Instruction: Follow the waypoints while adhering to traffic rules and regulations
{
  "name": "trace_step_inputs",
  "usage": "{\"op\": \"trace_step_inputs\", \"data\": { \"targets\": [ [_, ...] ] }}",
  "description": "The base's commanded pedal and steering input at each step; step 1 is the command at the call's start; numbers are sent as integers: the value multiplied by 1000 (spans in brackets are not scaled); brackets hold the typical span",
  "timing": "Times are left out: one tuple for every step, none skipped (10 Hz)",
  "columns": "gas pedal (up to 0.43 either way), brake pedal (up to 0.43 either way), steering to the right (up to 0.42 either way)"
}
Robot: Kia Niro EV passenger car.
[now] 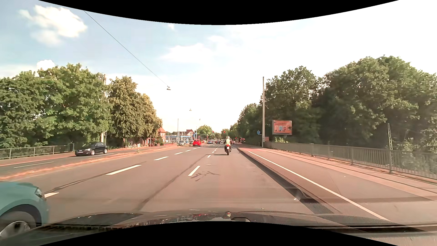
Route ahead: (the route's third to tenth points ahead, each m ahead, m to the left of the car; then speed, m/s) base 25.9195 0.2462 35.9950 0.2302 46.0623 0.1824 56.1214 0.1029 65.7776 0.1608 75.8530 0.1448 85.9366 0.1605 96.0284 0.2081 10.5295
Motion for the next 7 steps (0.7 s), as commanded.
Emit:
{"op": "trace_step_inputs", "data": {
  "targets": [
    [138, 0, 1],
    [47, 0, 1],
    [0, 0, 1],
    [0, 0, 1],
    [20, 0, 1],
    [87, 0, 1],
    [110, 0, 1]
  ]
}}
